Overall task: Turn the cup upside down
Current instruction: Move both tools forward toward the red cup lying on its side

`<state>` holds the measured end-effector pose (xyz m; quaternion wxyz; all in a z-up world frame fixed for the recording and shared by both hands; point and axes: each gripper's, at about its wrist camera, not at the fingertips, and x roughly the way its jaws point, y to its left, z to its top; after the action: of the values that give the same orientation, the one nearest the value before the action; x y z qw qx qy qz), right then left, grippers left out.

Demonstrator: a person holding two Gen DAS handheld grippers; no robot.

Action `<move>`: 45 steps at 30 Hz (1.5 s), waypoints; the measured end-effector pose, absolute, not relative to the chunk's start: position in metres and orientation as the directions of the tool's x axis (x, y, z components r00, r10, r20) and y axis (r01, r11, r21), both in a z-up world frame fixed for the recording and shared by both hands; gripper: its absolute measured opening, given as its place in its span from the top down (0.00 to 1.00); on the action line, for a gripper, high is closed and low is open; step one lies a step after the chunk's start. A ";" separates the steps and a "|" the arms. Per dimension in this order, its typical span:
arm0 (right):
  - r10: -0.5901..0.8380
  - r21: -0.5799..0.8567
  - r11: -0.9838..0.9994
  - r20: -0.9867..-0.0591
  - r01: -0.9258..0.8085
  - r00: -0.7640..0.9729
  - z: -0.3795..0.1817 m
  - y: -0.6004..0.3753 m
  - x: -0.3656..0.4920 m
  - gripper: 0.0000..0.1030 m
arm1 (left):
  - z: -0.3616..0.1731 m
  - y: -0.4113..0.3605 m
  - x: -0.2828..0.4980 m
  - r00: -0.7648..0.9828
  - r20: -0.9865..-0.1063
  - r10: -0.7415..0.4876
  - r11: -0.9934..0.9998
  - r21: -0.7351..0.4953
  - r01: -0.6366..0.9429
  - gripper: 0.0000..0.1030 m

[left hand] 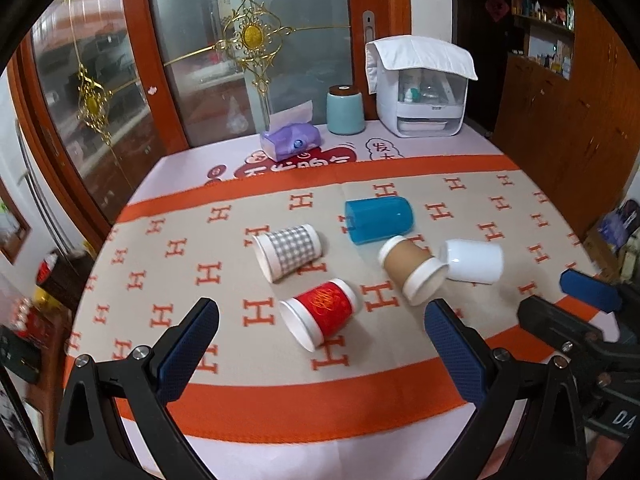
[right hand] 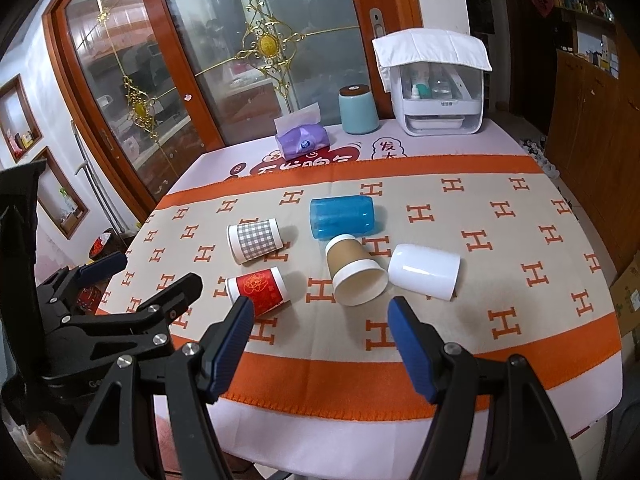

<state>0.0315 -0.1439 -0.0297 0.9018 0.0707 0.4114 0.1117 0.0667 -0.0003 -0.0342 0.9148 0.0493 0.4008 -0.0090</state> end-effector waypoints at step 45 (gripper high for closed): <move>0.337 0.372 0.927 -0.883 0.049 0.326 -0.180 -0.138 0.121 0.39 | -0.187 -0.020 0.208 0.225 -0.973 0.048 0.744 0.185 0.642 0.23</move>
<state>0.1206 -0.1379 -0.1800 0.7966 0.1685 0.5735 0.0904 0.2079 -0.0198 -0.1869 0.7256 0.2931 0.5879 -0.2047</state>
